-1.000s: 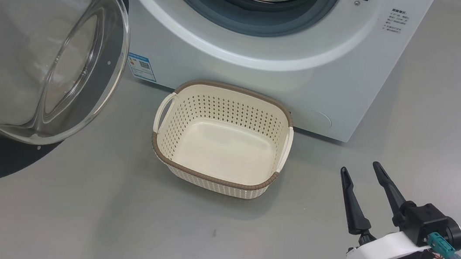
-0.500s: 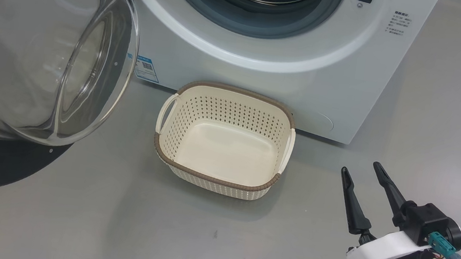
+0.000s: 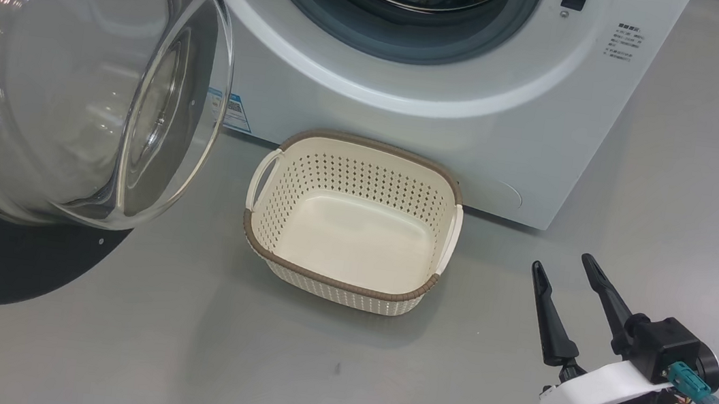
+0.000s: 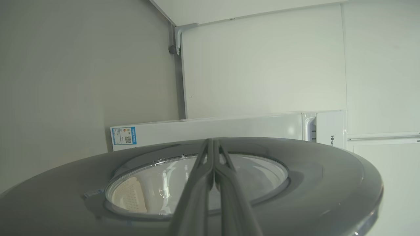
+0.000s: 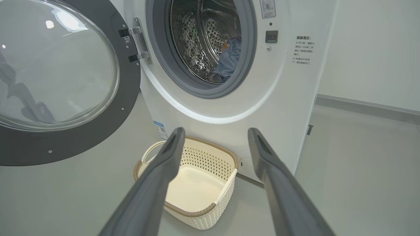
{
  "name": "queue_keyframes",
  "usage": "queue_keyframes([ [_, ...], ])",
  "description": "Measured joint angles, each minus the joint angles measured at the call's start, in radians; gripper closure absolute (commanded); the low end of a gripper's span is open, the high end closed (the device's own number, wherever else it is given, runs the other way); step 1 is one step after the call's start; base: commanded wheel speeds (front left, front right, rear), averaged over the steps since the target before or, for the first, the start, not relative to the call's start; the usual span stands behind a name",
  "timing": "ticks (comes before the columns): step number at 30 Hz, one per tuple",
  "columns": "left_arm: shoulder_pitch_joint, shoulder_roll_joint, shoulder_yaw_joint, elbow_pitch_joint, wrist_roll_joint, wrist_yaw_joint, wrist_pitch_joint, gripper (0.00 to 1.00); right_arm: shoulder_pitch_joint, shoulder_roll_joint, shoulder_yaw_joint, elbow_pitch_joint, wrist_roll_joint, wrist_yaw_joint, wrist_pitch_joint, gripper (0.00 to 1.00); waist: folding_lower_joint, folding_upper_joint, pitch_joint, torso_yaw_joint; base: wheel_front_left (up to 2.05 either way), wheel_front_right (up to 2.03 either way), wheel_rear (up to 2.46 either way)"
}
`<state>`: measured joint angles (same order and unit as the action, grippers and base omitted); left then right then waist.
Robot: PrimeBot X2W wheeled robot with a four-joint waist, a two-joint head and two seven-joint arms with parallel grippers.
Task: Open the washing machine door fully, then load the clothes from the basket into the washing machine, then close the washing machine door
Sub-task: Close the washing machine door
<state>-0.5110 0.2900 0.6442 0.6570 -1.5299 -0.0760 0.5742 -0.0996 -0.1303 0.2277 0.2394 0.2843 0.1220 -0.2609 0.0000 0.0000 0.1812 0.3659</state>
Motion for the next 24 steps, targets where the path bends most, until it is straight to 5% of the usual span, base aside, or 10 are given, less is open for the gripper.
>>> queue_keyframes([
  [7,0.031,-0.034,-0.034,-0.025,-0.062,-0.010,0.149,1.00,0.000,0.003,0.000,0.008,0.010,0.000,0.000,0.00,0.0000,0.0000,-0.013,0.008,0.00,0.00,0.00],
  [24,0.101,-0.081,-0.078,-0.098,-0.114,-0.019,0.312,1.00,0.006,0.008,0.011,0.015,0.022,0.000,0.000,0.00,-0.0001,0.0000,-0.043,0.019,0.00,0.00,0.00],
])
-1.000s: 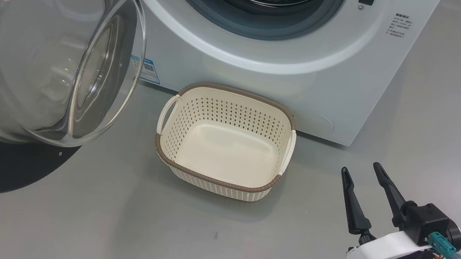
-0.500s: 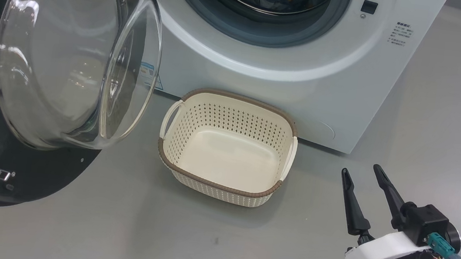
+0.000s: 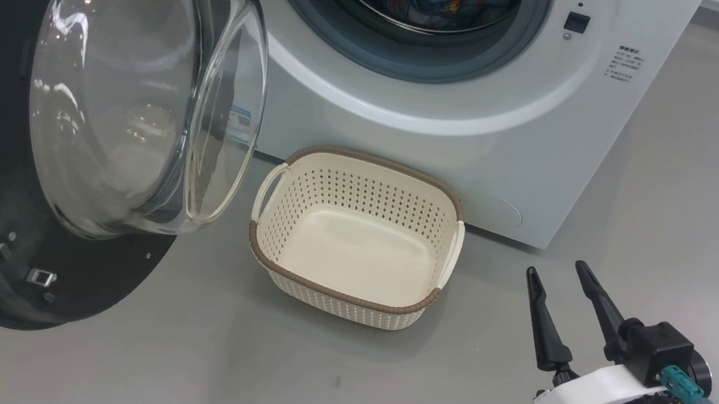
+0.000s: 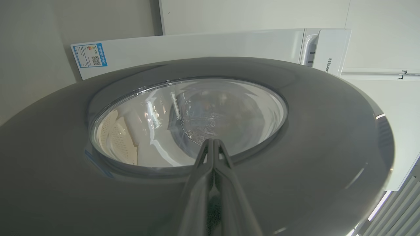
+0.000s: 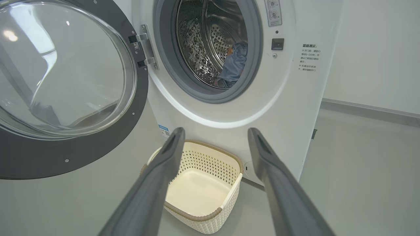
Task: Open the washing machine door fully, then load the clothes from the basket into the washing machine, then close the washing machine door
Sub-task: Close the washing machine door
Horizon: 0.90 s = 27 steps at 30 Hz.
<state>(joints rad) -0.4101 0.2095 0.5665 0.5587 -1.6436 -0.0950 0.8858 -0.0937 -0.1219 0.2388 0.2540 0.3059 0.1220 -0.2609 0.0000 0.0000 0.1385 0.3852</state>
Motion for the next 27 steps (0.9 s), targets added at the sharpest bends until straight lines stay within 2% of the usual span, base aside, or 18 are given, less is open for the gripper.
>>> queue_keyframes([
  [9,0.039,-0.037,-0.026,-0.053,-0.002,-0.008,0.047,1.00,0.000,0.004,0.004,0.000,0.001,0.000,0.000,0.00,0.0000,0.0000,-0.001,-0.001,0.00,0.00,0.00],
  [22,0.066,-0.063,0.032,-0.102,-0.013,-0.015,0.002,1.00,0.000,0.004,0.000,0.000,0.001,0.000,0.000,0.00,0.0000,0.0000,0.006,-0.004,0.00,0.00,0.00],
  [23,0.070,-0.065,0.039,-0.108,-0.013,-0.017,-0.009,0.98,0.000,0.004,0.000,0.000,0.001,0.000,0.000,0.00,0.0000,0.0000,0.006,-0.004,0.00,0.00,0.00],
  [25,0.079,-0.066,0.049,-0.116,-0.013,-0.017,-0.017,0.87,0.000,0.004,-0.001,0.000,0.001,0.000,0.000,0.00,0.0000,0.0000,0.007,-0.004,0.00,0.00,0.00],
  [27,0.084,-0.072,0.059,-0.119,-0.013,-0.017,-0.036,0.49,0.000,0.004,-0.002,0.000,0.001,0.000,0.000,0.00,0.0000,0.0000,0.007,-0.003,0.00,0.00,0.00],
])
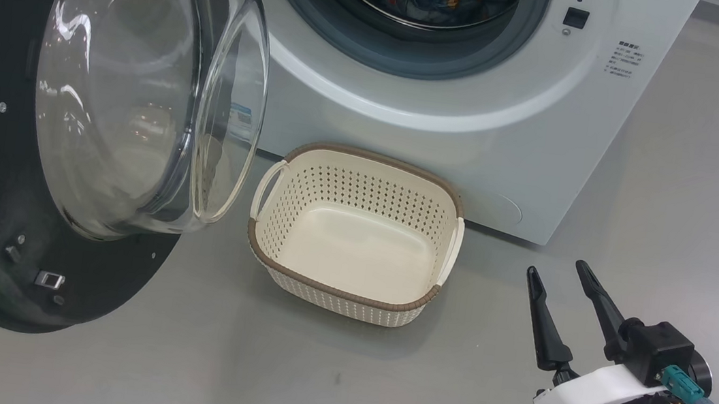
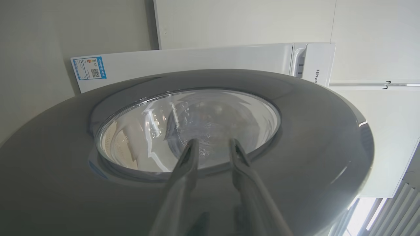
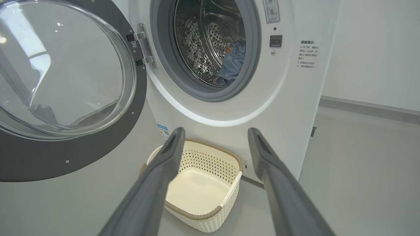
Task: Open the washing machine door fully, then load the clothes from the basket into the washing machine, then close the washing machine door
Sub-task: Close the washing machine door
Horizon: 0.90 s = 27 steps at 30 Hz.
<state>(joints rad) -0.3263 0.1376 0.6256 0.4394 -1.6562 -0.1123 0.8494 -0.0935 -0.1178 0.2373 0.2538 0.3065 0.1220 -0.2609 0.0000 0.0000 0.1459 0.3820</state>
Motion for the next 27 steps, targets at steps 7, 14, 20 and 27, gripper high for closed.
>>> queue_keyframes([
  [7,0.001,-0.010,0.027,-0.021,-0.003,0.000,-0.036,0.00,0.000,0.000,0.000,0.000,0.000,0.000,0.000,0.00,0.0000,0.0000,0.002,0.002,0.00,0.00,0.00],
  [14,0.006,-0.017,0.055,-0.037,-0.002,-0.005,-0.074,0.00,0.000,-0.001,-0.001,0.000,0.000,0.000,0.000,0.00,0.0000,0.0000,0.006,0.003,0.00,0.00,0.00],
  [20,0.018,-0.015,0.081,-0.073,0.022,-0.008,-0.131,0.00,0.000,-0.001,-0.002,-0.001,0.001,0.000,0.000,0.00,0.0000,0.0000,0.009,0.006,0.00,0.00,0.00],
  [27,0.028,-0.016,0.115,-0.165,0.081,-0.008,-0.211,0.00,0.000,-0.001,-0.003,-0.002,0.001,0.000,0.000,0.00,0.0000,0.0000,0.010,0.010,0.00,0.00,0.00],
])
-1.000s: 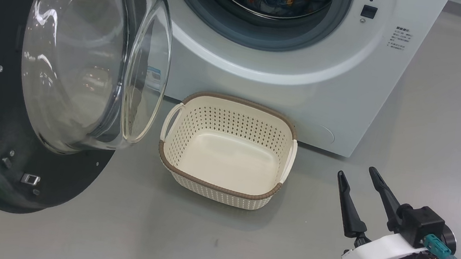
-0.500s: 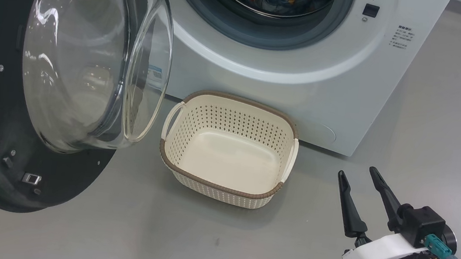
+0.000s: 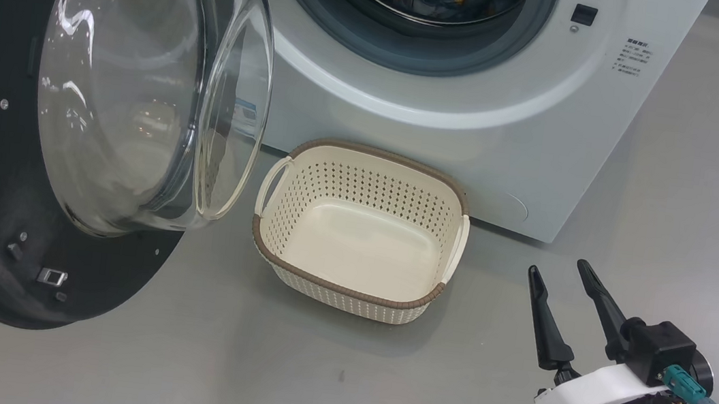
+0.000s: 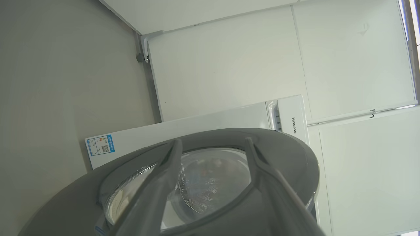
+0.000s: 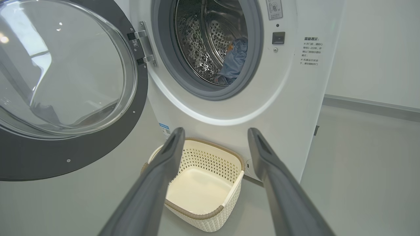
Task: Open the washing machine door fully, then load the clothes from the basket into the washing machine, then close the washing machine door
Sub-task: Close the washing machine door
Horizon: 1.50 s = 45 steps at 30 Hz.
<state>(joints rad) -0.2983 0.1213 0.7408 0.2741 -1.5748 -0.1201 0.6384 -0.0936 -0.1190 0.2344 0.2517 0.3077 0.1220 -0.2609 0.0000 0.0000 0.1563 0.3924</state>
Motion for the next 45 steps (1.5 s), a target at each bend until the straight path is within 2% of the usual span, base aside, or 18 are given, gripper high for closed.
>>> queue_keyframes([
  [10,0.067,-0.002,-0.010,-0.145,0.130,0.000,-0.107,0.00,0.000,0.000,0.000,-0.001,0.000,0.000,0.000,0.00,0.0000,0.0000,0.003,0.002,0.00,0.00,0.00],
  [22,0.195,0.002,-0.127,-0.318,0.331,0.000,-0.265,0.00,0.000,0.000,0.001,-0.001,0.007,0.000,0.000,0.00,0.0000,0.0000,-0.006,0.007,0.00,0.00,0.00],
  [34,0.356,0.062,-0.316,-0.413,0.555,-0.001,-0.481,0.00,0.000,0.001,0.003,0.000,0.008,0.000,0.000,0.00,0.0000,0.0000,-0.022,0.011,0.00,0.00,0.00],
  [38,0.409,0.066,-0.380,-0.412,0.578,-0.001,-0.553,0.00,0.001,0.002,0.003,0.000,0.009,0.000,0.000,0.00,0.0000,0.0000,-0.027,0.012,0.00,0.00,0.00],
  [39,0.437,0.080,-0.417,-0.412,0.615,-0.001,-0.588,0.00,0.001,0.003,0.004,0.000,0.009,0.000,0.000,0.00,0.0000,0.0000,-0.028,0.013,0.00,0.00,0.00],
  [45,0.500,0.117,-0.521,-0.408,0.673,-0.001,-0.681,0.00,0.002,0.006,0.004,0.000,0.009,0.000,0.000,0.00,0.0000,0.0000,-0.029,0.015,0.00,0.00,0.00],
])
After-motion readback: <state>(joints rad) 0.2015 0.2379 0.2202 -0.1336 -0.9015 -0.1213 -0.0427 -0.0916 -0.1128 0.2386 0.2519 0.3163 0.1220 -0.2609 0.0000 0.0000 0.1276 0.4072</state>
